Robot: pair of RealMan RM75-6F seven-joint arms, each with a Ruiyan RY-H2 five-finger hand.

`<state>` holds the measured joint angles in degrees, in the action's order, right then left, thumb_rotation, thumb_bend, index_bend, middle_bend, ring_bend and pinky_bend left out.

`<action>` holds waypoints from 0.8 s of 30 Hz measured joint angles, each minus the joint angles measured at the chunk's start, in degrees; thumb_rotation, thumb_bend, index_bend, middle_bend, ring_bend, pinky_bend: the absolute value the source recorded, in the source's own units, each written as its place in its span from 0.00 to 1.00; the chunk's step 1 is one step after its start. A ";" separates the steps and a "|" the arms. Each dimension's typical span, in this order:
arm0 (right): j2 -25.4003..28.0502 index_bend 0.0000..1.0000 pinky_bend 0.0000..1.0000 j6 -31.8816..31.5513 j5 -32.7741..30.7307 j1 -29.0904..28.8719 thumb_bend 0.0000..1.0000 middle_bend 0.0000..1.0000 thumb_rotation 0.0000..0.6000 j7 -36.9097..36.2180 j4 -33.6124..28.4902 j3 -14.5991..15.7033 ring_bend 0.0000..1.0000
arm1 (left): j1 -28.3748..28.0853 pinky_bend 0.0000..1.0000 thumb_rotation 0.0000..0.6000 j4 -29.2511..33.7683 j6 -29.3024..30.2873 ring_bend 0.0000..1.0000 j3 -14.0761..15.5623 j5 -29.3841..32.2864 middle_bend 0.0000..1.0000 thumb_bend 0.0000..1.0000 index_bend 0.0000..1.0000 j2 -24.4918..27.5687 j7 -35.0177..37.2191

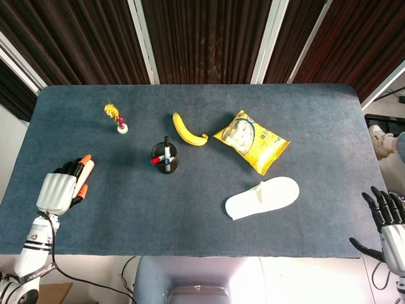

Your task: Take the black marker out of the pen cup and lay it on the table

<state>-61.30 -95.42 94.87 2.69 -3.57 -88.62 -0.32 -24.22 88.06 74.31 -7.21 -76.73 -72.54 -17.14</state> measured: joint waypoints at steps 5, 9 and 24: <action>0.16 0.09 0.15 0.05 -0.02 0.09 0.18 0.05 1.00 -0.24 0.03 0.10 0.02 | -0.34 0.48 1.00 -0.17 -0.81 0.25 -0.02 0.53 0.20 0.42 0.11 -0.72 -1.36; 0.27 0.09 0.15 -0.18 0.39 0.09 0.18 0.05 1.00 -0.43 -0.07 0.15 0.02 | -1.01 0.48 1.00 -0.13 -1.56 0.27 -0.45 1.03 0.22 0.42 0.11 -1.17 -2.66; 0.11 0.10 0.15 1.56 -0.55 -0.59 0.18 0.05 1.00 0.06 -0.13 -0.10 0.02 | -8.32 0.66 1.00 2.68 -6.67 0.62 -5.73 5.36 0.52 0.42 0.14 -3.40 -10.52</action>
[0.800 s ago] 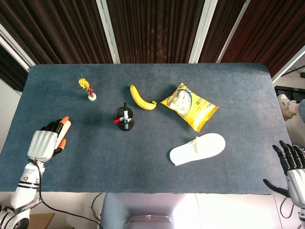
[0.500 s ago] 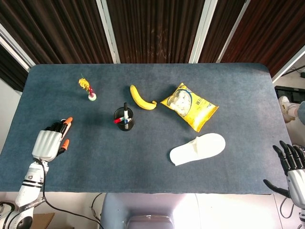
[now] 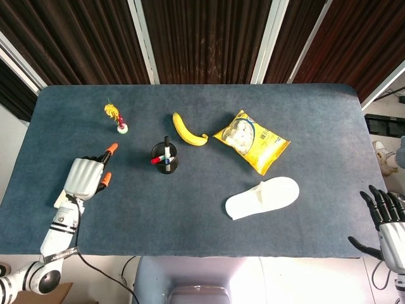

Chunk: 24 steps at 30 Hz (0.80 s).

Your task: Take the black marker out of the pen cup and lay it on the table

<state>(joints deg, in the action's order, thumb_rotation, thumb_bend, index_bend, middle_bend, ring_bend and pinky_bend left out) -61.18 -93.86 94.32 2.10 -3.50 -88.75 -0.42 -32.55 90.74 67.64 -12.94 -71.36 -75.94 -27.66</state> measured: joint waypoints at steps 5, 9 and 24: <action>0.05 0.10 0.15 -0.22 0.08 0.12 0.18 0.05 1.00 -0.36 0.18 0.07 0.02 | -4.17 0.70 1.00 0.22 -2.07 0.65 -2.91 4.79 0.55 0.42 0.18 -1.72 -5.75; 0.12 0.10 0.15 0.05 -0.18 -0.02 0.18 0.05 1.00 -0.39 0.10 -0.08 0.02 | -8.41 0.74 1.00 -0.90 -4.05 0.73 -4.89 9.00 0.62 0.41 0.21 -3.77 -10.86; 0.20 0.10 0.15 2.14 -1.98 -0.80 0.18 0.05 1.00 -0.15 0.13 -0.55 0.02 | -23.44 0.70 1.00 -16.51 -15.73 0.73 -6.80 26.16 0.62 0.36 0.30 -11.29 -22.24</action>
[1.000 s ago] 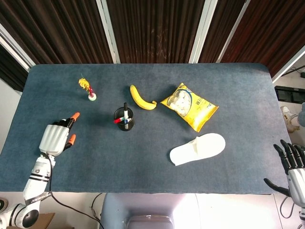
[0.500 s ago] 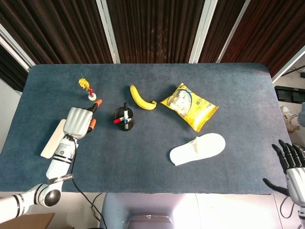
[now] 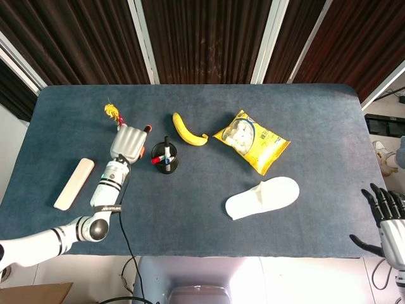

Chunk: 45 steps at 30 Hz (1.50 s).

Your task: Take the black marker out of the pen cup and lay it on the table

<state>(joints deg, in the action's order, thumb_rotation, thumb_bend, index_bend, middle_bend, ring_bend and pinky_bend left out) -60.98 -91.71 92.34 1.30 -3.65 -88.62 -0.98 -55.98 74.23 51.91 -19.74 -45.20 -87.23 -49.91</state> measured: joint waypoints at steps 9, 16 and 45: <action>-0.05 0.10 0.15 2.29 -2.26 -0.84 0.18 0.05 1.00 0.75 -0.17 -0.65 0.02 | -5.95 0.60 1.00 -7.21 -3.85 0.66 2.04 2.35 0.55 0.37 0.31 -4.36 -1.40; -0.03 0.10 0.15 3.15 -2.97 -1.20 0.18 0.05 1.00 1.08 -0.21 -0.83 0.02 | -8.47 0.60 1.00 -10.96 -4.12 0.66 3.67 1.44 0.55 0.36 0.31 -7.67 -0.95; 0.60 0.10 0.15 3.44 -2.76 -1.44 0.18 0.05 1.00 0.07 -0.43 -0.61 0.02 | -11.79 0.65 1.00 -17.42 0.53 0.67 7.72 0.66 0.55 0.35 0.38 -12.40 -6.98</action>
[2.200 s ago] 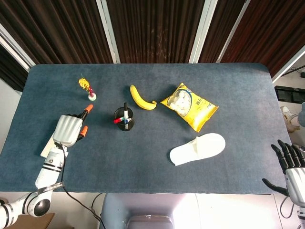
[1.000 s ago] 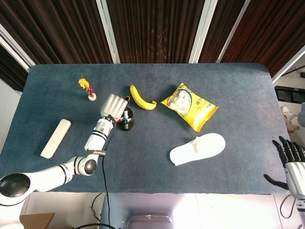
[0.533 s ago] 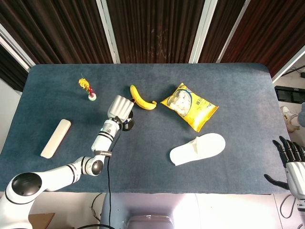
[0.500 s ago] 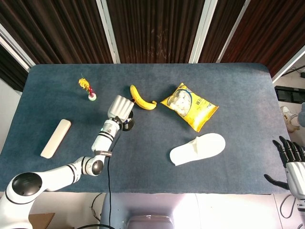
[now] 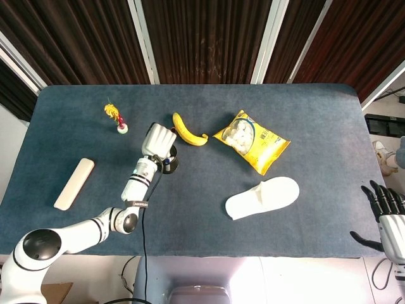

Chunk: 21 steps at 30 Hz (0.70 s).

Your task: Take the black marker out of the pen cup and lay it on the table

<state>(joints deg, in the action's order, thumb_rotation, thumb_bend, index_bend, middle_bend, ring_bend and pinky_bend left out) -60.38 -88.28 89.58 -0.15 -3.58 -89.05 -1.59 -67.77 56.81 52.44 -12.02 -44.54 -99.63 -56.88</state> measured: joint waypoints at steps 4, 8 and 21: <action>0.06 0.10 0.15 0.05 -0.16 -0.08 0.18 0.05 1.00 -0.12 -0.02 -0.11 0.02 | 0.10 0.66 1.00 -0.44 0.02 0.67 0.22 0.12 0.54 0.35 0.38 -0.30 -0.86; 0.12 0.10 0.15 0.14 -0.28 -0.15 0.18 0.05 1.00 -0.11 -0.15 -0.17 0.02 | 0.22 0.66 1.00 -0.93 -0.39 0.67 0.31 0.21 0.55 0.36 0.38 -0.69 -1.09; 0.20 0.10 0.15 -0.03 -0.35 -0.16 0.18 0.05 1.00 -0.30 -0.08 -0.26 0.02 | 0.50 0.69 1.00 -3.45 -0.99 0.68 0.54 -1.55 0.55 0.37 0.48 -2.26 -0.62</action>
<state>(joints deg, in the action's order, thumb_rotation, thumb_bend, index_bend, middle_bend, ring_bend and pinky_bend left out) -60.18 -88.30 89.23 -0.31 -3.88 -89.12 -1.85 -67.27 53.35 51.45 -11.48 -46.09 -101.88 -57.50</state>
